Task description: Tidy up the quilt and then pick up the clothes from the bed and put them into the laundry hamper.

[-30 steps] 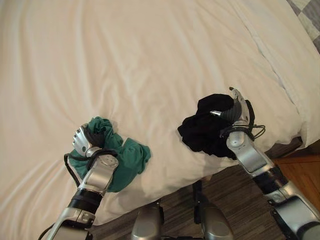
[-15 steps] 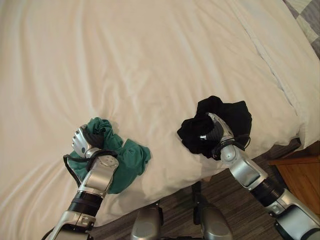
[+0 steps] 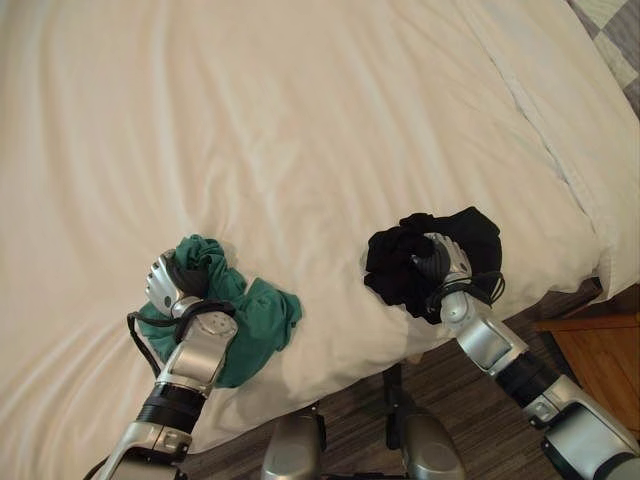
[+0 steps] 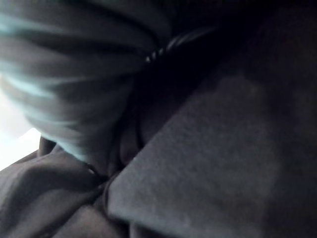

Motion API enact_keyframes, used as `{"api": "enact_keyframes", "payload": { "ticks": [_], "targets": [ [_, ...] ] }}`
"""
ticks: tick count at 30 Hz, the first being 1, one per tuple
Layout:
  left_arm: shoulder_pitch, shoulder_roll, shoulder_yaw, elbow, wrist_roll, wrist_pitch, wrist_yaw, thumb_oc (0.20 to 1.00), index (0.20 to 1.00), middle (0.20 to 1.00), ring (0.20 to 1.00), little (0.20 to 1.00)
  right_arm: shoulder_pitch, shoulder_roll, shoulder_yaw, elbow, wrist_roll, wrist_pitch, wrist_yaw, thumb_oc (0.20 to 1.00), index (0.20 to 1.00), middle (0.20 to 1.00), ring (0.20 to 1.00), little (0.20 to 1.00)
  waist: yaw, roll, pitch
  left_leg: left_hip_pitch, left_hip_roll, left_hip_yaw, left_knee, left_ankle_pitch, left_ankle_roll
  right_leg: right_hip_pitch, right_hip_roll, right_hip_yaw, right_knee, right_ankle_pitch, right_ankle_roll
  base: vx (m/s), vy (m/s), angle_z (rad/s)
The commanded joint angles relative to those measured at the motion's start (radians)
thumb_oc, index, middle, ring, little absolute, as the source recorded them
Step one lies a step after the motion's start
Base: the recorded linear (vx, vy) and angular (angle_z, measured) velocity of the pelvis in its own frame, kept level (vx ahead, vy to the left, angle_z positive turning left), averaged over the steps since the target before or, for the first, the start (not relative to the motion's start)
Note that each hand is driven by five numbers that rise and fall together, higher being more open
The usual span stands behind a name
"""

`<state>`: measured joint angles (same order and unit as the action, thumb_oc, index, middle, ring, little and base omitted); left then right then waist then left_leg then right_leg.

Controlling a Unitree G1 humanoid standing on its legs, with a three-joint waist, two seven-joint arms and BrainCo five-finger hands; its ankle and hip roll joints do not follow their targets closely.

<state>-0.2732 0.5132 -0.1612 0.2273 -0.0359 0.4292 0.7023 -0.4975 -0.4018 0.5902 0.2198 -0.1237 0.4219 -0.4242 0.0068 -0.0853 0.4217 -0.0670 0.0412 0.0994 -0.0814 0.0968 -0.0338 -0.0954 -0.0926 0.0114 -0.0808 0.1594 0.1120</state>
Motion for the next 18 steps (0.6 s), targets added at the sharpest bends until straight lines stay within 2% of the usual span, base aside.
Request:
{"api": "enact_keyframes", "payload": {
  "ticks": [1,4,7,8,9,11,12,13,18],
  "targets": [
    [-0.009,-0.113,-0.055,-0.143,-0.106,-0.235,-0.088,0.2,0.2,0.2,0.2,0.2,0.121,0.029,-0.001,-0.053,0.236,-0.172,-0.033,0.2,0.2,0.2,0.2,0.2,-0.029,0.009,-0.014,0.04,-0.003,0.006,0.007,-0.123,0.008,0.028,-0.034,0.016,-0.006,-0.083,0.05,0.0,0.0,0.0],
    [0.039,-0.113,-0.028,-0.238,-0.149,-0.28,-0.118,0.2,0.2,0.2,0.2,0.2,0.188,0.009,-0.057,-0.133,0.276,-0.242,-0.015,0.2,0.2,0.2,0.2,0.2,-0.033,0.013,-0.027,0.054,-0.006,0.006,0.006,-0.126,0.009,0.04,-0.036,0.016,-0.006,-0.086,0.051,0.05,0.015,0.0],
    [0.139,-0.112,0.021,-0.391,-0.207,-0.352,-0.188,0.2,0.2,0.2,0.2,0.2,0.327,-0.027,-0.177,-0.329,0.304,-0.335,0.084,0.2,0.2,0.2,0.2,0.2,-0.048,0.016,-0.064,0.079,-0.012,0.008,0.001,-0.133,0.01,0.062,-0.032,0.02,-0.006,-0.091,0.053,0.12,-0.012,-0.01],
    [0.19,-0.117,0.041,-0.452,-0.233,-0.37,-0.212,0.2,0.2,0.2,0.2,0.2,0.382,-0.034,-0.23,-0.422,0.332,-0.337,0.14,0.2,0.2,0.2,0.2,0.2,-0.057,0.018,-0.083,0.092,-0.015,0.008,-0.003,-0.137,0.01,0.072,-0.028,0.023,-0.006,-0.094,0.053,0.12,-0.01,-0.09],
    [0.217,-0.119,0.047,-0.476,-0.259,-0.403,-0.223,0.2,0.2,0.2,0.2,0.2,0.414,-0.037,-0.248,-0.458,0.368,-0.387,0.184,0.2,0.2,0.2,0.2,0.2,-0.061,0.019,-0.093,0.098,-0.017,0.008,-0.005,-0.139,0.009,0.077,-0.026,0.024,-0.006,-0.096,0.053,0.09,-0.012,-0.12],
    [0.298,-0.124,0.062,-0.561,-0.327,-0.44,-0.247,0.2,0.2,0.2,0.2,0.2,0.515,-0.046,-0.304,-0.583,0.442,-0.395,0.231,0.2,0.2,0.2,0.2,0.2,-0.07,0.022,-0.127,0.111,-0.023,0.007,-0.006,-0.145,0.008,0.091,-0.02,0.027,-0.006,-0.102,0.054,0.11,0.003,-0.14],
    [0.328,-0.132,0.063,-0.597,-0.356,-0.463,-0.261,0.2,0.2,0.2,0.2,0.2,0.535,-0.047,-0.317,-0.608,0.499,-0.438,0.27,0.2,0.2,0.2,0.2,0.2,-0.074,0.024,-0.136,0.118,-0.027,0.005,-0.006,-0.149,0.009,0.099,-0.015,0.032,-0.006,-0.106,0.053,0.13,0.001,-0.1],
    [0.365,-0.123,0.054,-0.611,-0.396,-0.518,-0.27,0.2,0.2,0.2,0.2,0.2,0.597,-0.047,-0.332,-0.631,0.55,-0.479,0.284,0.2,0.2,0.2,0.2,0.2,-0.079,0.026,-0.148,0.125,-0.026,0.0,-0.006,-0.149,0.006,0.107,-0.008,0.032,-0.006,-0.107,0.052,0.06,-0.022,-0.05],
    [0.437,-0.126,0.023,-0.674,-0.387,-0.606,-0.252,0.2,0.2,0.2,0.2,0.2,0.718,-0.038,-0.363,-0.687,0.641,-0.51,0.342,0.2,0.2,0.2,0.2,0.2,-0.099,0.026,-0.176,0.145,-0.031,0.004,-0.006,-0.161,0.013,0.124,0.001,0.035,-0.006,-0.121,0.058,0.02,-0.011,-0.01]
  ]
}}
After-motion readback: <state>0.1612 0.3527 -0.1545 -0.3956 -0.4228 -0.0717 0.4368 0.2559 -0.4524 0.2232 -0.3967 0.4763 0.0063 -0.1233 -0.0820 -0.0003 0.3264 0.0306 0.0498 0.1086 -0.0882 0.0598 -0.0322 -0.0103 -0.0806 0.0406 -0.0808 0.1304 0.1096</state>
